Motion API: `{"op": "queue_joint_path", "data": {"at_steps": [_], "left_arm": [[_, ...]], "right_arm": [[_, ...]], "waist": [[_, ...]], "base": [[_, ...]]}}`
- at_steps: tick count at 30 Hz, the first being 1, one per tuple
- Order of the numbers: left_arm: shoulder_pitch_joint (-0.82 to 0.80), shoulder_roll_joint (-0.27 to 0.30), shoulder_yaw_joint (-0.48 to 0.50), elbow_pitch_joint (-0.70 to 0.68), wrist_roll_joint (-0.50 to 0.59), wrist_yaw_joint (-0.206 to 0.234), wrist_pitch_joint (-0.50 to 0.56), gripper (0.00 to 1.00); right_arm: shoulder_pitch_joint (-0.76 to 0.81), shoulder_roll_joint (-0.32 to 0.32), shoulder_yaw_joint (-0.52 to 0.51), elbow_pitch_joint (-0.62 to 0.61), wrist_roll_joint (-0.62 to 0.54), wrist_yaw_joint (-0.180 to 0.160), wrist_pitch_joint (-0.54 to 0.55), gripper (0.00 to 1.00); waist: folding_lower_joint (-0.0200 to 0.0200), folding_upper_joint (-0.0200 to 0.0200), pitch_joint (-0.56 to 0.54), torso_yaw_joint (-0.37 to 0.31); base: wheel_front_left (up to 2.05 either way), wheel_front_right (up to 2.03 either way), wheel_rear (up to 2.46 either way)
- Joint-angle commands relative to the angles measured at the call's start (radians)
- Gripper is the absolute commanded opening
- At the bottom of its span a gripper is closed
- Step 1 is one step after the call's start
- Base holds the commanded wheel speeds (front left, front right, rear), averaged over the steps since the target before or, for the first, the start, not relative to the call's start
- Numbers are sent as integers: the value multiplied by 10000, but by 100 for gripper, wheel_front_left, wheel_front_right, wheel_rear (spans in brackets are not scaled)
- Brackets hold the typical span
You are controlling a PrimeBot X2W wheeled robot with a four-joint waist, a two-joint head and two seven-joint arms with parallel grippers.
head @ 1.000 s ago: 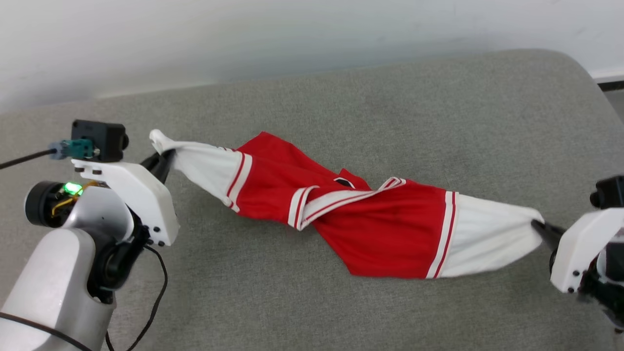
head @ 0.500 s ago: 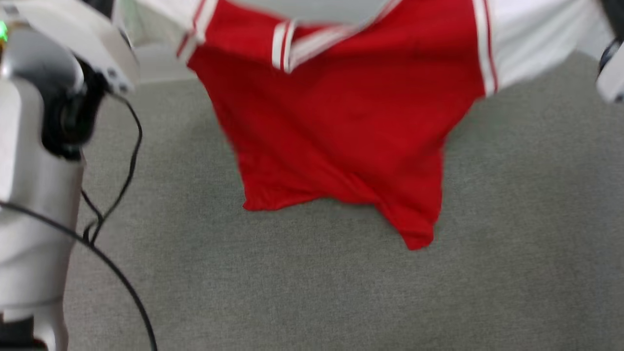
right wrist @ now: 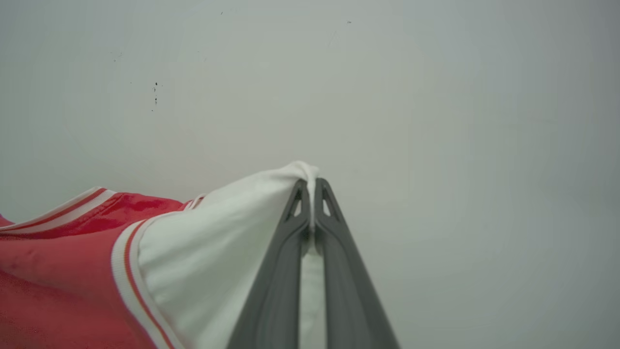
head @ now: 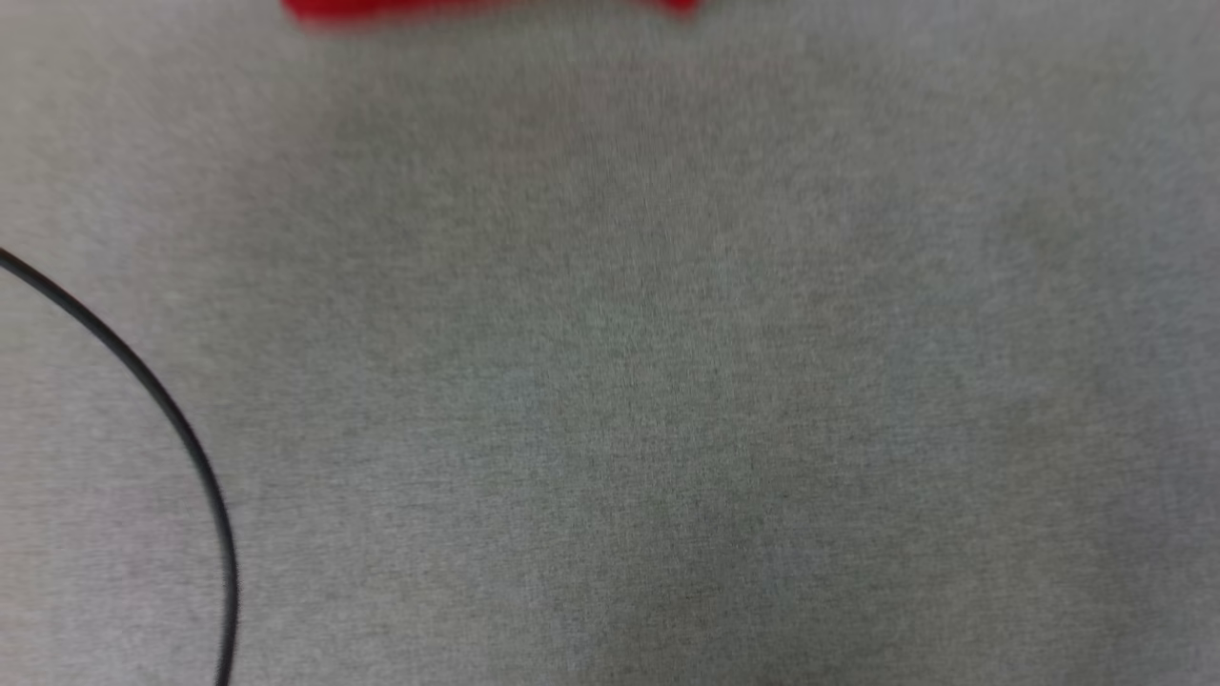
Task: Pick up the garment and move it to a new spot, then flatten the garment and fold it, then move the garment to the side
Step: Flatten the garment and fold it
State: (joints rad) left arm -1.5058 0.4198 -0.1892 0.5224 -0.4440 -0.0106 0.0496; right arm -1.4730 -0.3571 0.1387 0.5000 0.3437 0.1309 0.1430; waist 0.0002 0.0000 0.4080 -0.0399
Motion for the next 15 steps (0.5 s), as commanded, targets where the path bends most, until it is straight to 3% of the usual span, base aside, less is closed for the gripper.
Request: {"op": "queue_joint_path", "data": {"at_steps": [1,7,15], "left_arm": [[-612,86,63,259,78,-43,-187,0],[-1680,234,152,954,76,-129,-562,0],[-1605,19,155,2081,-255,-401,-807,0]], "right_arm": [[-880,17,261,380,120,-5,-288,0],[-2384,262,1127,1407,274,-5,-1013,0],[-2994,611,2213,2964,713,-3,-1533,0]], "waist": [[-2,0,865,-95],[-2,0,1828,-136],[-2,0,2647,46]], "base": [[0,0,0],[0,0,0],[0,0,0]]}}
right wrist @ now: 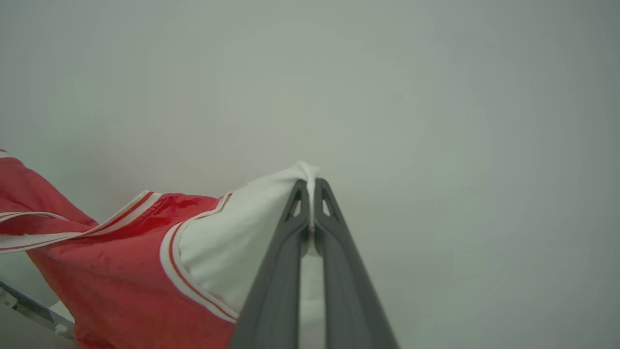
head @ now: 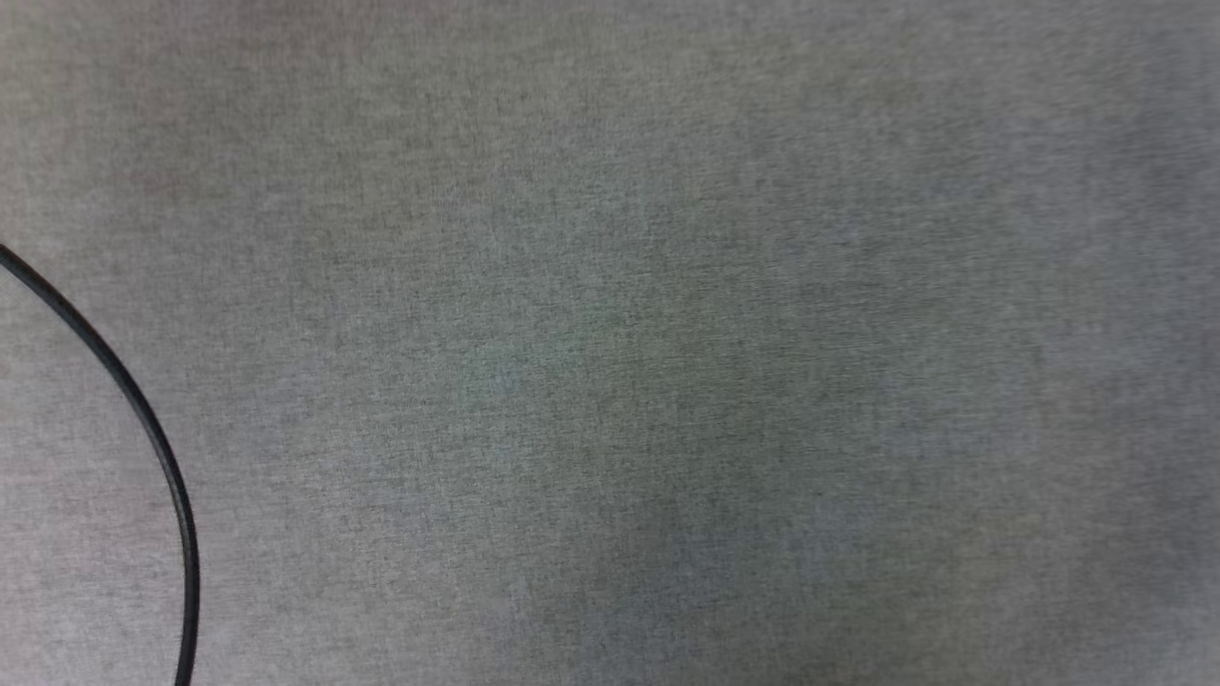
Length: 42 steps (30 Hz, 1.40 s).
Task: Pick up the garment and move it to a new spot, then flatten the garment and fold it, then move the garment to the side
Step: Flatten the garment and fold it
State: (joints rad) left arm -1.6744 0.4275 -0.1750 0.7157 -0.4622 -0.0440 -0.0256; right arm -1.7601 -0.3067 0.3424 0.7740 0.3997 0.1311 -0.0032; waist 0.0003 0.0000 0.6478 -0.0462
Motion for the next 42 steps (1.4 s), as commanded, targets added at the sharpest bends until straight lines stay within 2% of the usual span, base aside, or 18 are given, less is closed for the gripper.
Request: {"op": "queue_joint_path", "data": {"at_steps": [1,9,17,24,28,31,38,39,42], "left_arm": [[82,-58,13,148,-73,-67,-55,0],[1539,-457,-83,1197,-477,-445,-677,0],[4749,-706,-100,1864,-983,-707,-1854,0],[8061,-787,249,1044,-1486,-801,-2352,0],[9972,-739,460,-82,-1523,-569,-2386,0],[11376,-633,611,-1119,-1565,-230,-2387,0],[14521,-241,841,-3817,-1593,951,-1446,0],[15800,-114,1020,-5165,-1655,1500,-1013,0],[17008,-19,1174,-6465,-1630,2033,-637,0]], "right_arm": [[-122,106,177,224,153,-5,-72,0],[1178,269,1433,1217,952,-7,-534,0],[4510,83,2456,1158,2246,-7,-1110,0],[7759,-239,2720,231,3175,-7,-1730,0],[9442,-491,2630,-488,3398,-5,-1930,0],[10630,-687,2403,-1143,3402,-7,-1989,0],[13403,-869,1309,-3013,2950,-7,-1426,0],[14625,-704,611,-4011,2572,-5,-973,0],[15958,-451,-204,-5103,2109,-5,-417,0]], "waist": [[-3,0,248,109],[-3,0,-77,270],[-3,0,-1646,345],[-3,0,-2989,367],[-3,0,-3738,365],[-3,0,-4232,335],[-3,0,-5137,271],[-3,0,-5404,230],[-3,0,-5643,247]], "base": [[0,0,0],[0,0,0],[0,0,0],[0,0,0],[0,0,0],[0,0,0],[0,0,0],[0,0,0],[0,0,0]]}}
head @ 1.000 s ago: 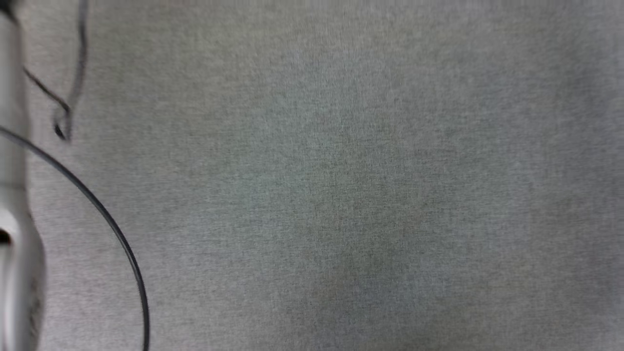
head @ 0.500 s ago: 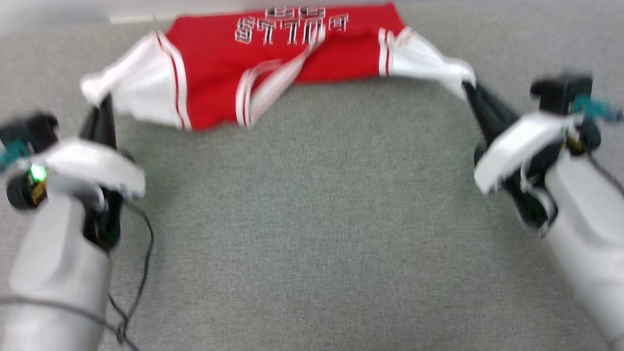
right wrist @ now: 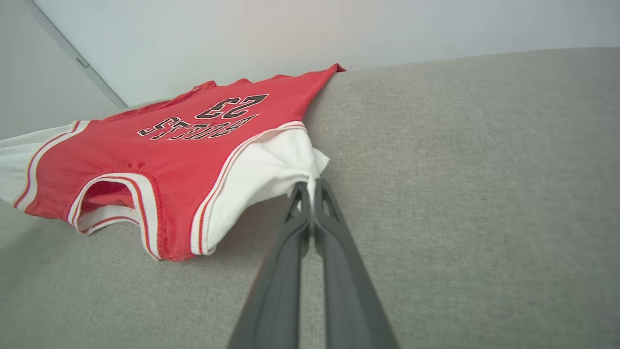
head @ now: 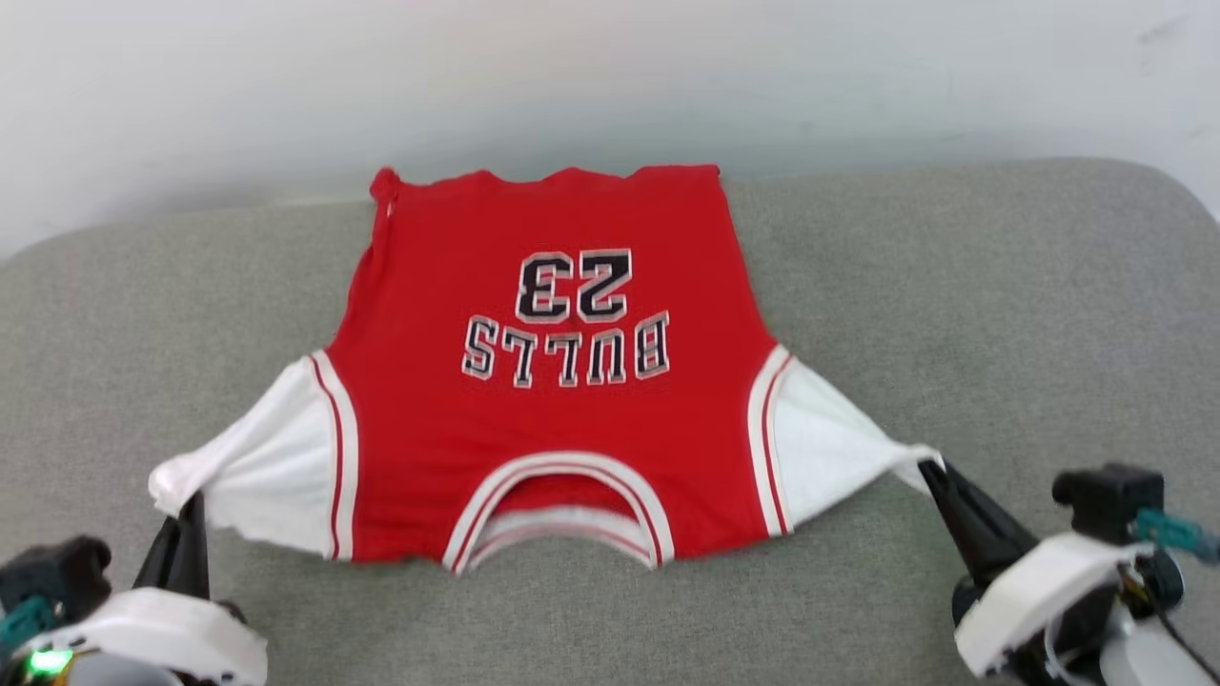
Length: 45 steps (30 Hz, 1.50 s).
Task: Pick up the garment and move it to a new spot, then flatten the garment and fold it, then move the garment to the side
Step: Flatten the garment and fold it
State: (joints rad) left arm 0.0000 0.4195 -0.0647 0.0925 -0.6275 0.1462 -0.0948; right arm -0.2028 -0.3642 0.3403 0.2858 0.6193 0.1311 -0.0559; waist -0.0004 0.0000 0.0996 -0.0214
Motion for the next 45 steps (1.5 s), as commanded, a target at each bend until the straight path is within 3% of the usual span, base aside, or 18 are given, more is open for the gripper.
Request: {"op": "queue_joint_path", "data": {"at_steps": [1,8,12,15,16,17,24,29,34,37,45], "left_arm": [[646,79,105,-625,29,309,203,0],[2873,-92,224,-2490,-48,1284,876,0],[3487,-244,126,-2780,10,1479,847,0],[3505,-359,-34,-2850,30,1466,818,0],[3437,-361,-90,-2877,71,1441,796,0],[3340,-376,-139,-2919,96,1394,762,0],[2778,-408,-362,-3289,261,1309,576,0],[1920,-546,-628,-3548,413,1097,351,0],[827,-971,-1045,-3298,407,702,-126,0],[520,-1139,-1169,-3122,414,560,-352,0],[-597,-1761,-1702,-2875,563,-36,-1240,0]], "right_arm": [[816,221,-497,-612,-280,-5,308,0],[3837,1355,-2380,-2905,-1488,-5,2073,0],[4968,1959,-2676,-3593,-1852,-5,3055,0],[5143,2017,-2649,-3778,-1809,-5,3457,0],[5080,2028,-2588,-3802,-1752,-5,3556,32],[4908,2008,-2578,-3909,-1725,-5,3562,100],[2531,1896,-3223,-3890,-1309,-5,3083,100],[-458,1586,-4005,-2091,-1032,-4,3469,100],[-3671,787,-3974,393,-857,-5,4743,100],[-4897,512,-3817,1244,-887,-4,5311,100],[-8563,-305,-3683,4173,-1902,-4,7864,100]], "waist": [[4,0,-233,16],[4,0,-648,130],[4,0,-649,258],[4,0,-592,388],[4,0,-578,424],[4,0,-560,481],[4,0,13,836],[4,0,1003,1448],[4,0,2188,2382],[4,0,2606,2686],[4,0,3948,4058]], "base": [[0,0,0],[0,0,0],[0,0,0],[0,0,0],[0,0,0],[0,0,0],[0,0,0],[0,0,0],[0,0,0],[0,0,0],[0,0,0]]}}
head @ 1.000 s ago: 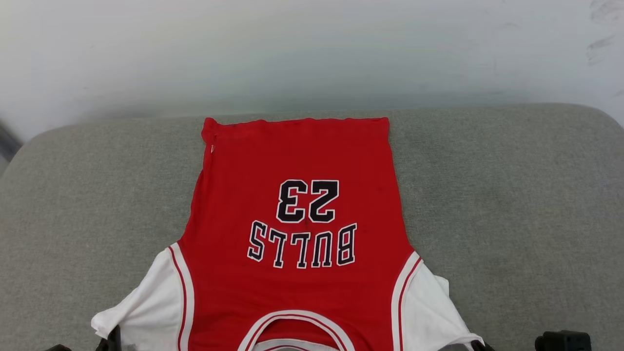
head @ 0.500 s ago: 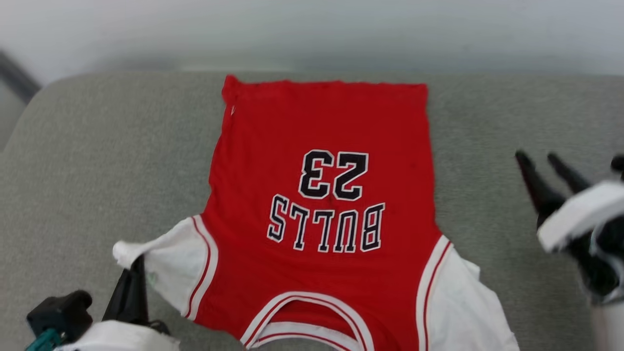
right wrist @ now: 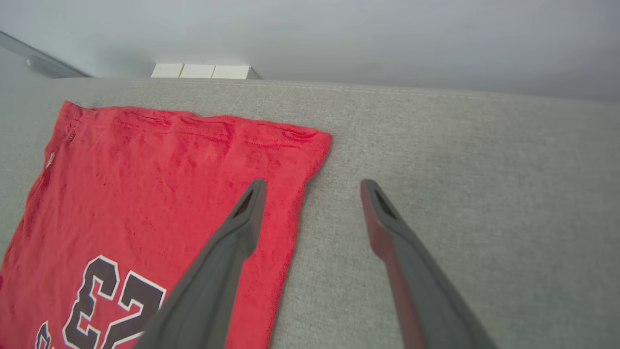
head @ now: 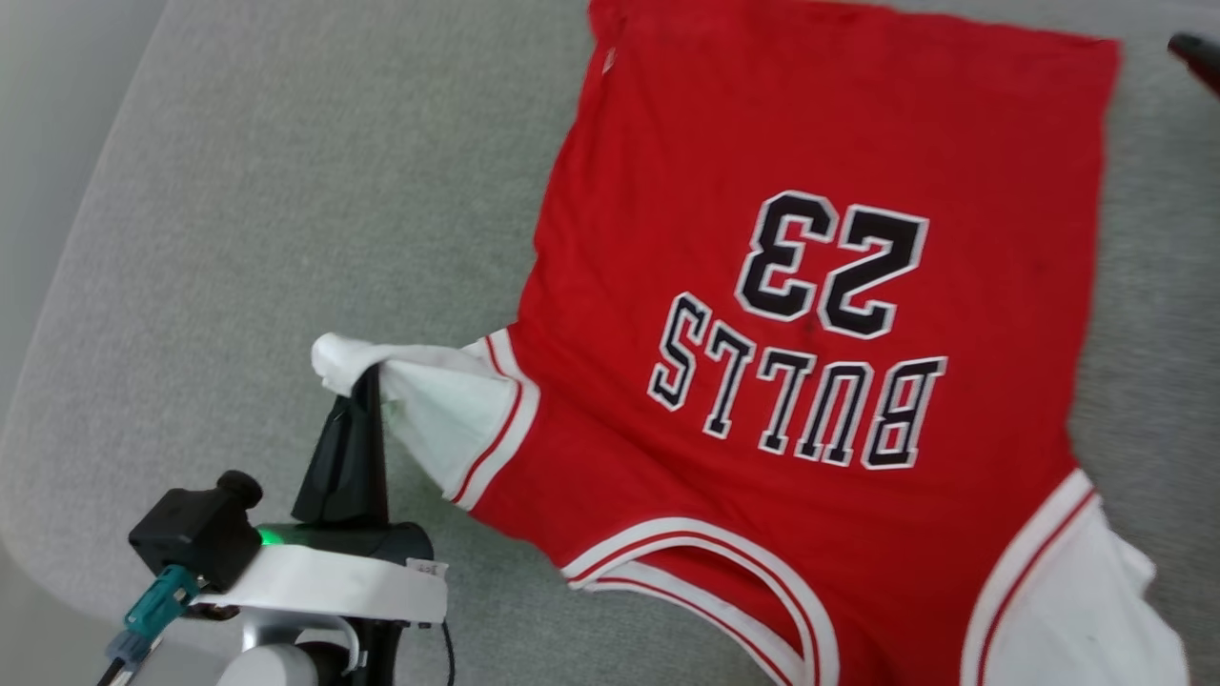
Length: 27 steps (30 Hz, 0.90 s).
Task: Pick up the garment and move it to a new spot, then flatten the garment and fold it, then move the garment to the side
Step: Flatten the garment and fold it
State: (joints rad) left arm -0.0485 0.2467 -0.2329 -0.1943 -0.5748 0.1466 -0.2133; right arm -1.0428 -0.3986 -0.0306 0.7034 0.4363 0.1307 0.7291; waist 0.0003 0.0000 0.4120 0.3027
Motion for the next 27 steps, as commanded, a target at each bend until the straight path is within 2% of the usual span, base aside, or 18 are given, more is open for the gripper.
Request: {"op": "queue_joint_path", "data": {"at_steps": [1,9,14,15,16,17,22,27], "left_arm": [[-241,-103,-69,19,47,-109,-114,0],[-880,-434,-396,369,143,-608,-349,0],[-1079,-535,-381,617,217,-771,-429,0],[-1093,-544,-366,672,239,-785,-440,0],[-1128,-556,-355,734,258,-812,-457,0],[-1148,-553,-344,780,265,-829,-461,0],[-1110,-537,-271,1033,300,-875,-472,0],[-795,-381,-85,1328,329,-740,-468,0]], "right_arm": [[-509,-21,-6,248,-224,0,208,100],[-2088,191,-311,1843,-1346,-1,1010,100],[-1806,412,-689,3209,-1942,-10,1775,100],[-1779,458,-776,3358,-2052,-10,1825,46],[-1754,507,-886,3488,-2121,-10,1866,9],[-1754,569,-920,3584,-2214,-10,1937,0],[-1994,530,-1055,3429,-2433,-4,1580,0],[-2309,187,-270,2737,-2617,-4,1149,0]], "waist": [[-3,0,988,936],[-3,0,2086,1366],[-3,0,2260,1361],[-3,0,2251,1347],[-3,0,2219,1333],[-3,0,2166,1319],[-3,0,1731,1180],[-3,0,827,683]], "base": [[0,0,0],[0,0,0],[0,0,0],[0,0,0],[0,0,0],[0,0,0],[0,0,0],[0,0,0]]}}
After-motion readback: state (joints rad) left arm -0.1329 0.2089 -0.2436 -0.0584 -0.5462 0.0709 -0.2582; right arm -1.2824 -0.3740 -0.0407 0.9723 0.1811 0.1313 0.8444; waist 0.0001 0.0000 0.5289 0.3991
